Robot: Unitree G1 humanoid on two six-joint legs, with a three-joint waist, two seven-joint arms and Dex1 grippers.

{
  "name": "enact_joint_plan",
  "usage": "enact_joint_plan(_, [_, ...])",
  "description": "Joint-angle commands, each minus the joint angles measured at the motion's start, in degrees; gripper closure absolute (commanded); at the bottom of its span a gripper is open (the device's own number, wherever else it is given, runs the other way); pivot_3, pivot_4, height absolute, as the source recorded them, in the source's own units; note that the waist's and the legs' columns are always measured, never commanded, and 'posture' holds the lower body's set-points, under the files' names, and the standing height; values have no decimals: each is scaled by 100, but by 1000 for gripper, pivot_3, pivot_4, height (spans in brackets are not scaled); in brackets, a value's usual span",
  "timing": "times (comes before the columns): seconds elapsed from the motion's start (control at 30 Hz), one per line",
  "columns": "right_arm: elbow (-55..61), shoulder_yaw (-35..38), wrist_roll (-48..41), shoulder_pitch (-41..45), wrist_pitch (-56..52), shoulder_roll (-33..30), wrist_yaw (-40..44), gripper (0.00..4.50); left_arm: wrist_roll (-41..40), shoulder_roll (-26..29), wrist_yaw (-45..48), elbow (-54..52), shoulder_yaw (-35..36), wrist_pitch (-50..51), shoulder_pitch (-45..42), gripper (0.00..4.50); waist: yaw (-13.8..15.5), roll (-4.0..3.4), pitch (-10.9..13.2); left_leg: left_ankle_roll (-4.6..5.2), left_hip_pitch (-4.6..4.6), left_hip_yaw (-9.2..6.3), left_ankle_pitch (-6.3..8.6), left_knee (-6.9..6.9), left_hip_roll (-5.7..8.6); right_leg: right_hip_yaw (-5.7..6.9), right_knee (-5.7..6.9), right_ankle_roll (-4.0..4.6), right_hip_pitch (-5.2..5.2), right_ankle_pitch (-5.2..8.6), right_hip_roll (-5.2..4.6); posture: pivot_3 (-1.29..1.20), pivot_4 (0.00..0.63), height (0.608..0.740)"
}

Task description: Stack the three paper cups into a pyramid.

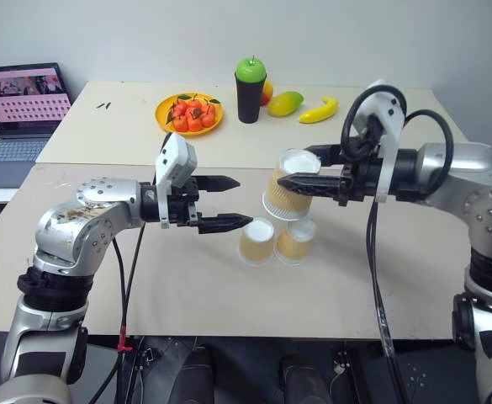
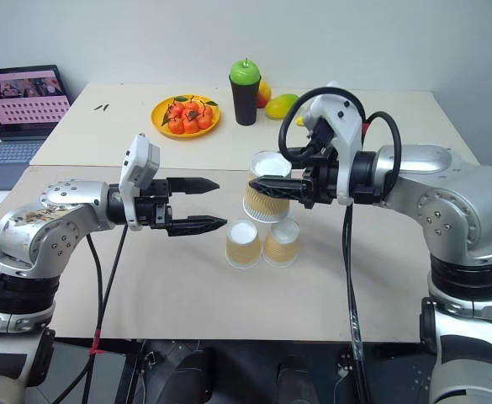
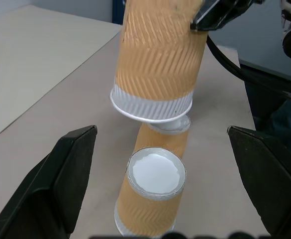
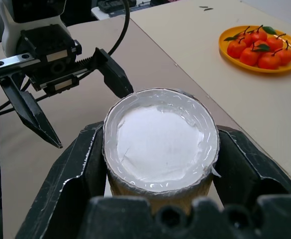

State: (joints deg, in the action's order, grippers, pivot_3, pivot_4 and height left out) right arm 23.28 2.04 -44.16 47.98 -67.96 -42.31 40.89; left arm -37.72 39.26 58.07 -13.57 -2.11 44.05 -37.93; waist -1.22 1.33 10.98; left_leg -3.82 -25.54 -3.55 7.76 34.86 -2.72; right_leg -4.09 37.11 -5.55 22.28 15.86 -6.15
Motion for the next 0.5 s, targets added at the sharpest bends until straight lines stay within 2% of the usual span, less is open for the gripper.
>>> enact_joint_plan(0.03, [173,-11,24,-17,139,-2,-46,1365,27,12,6,-96,70,-105,-10,0,0,0,0,0,0,0,0,0,0,0,0,0,0,0,0,0,150,735])
enact_joint_plan(0.5, [17,-291,275,-211,318,229,-168,1365,61,76,-38,-103,122,-54,-61,0,-6,0,0,0,0,0,0,-1,0,0,-1,0,0,0,0,0,150,735])
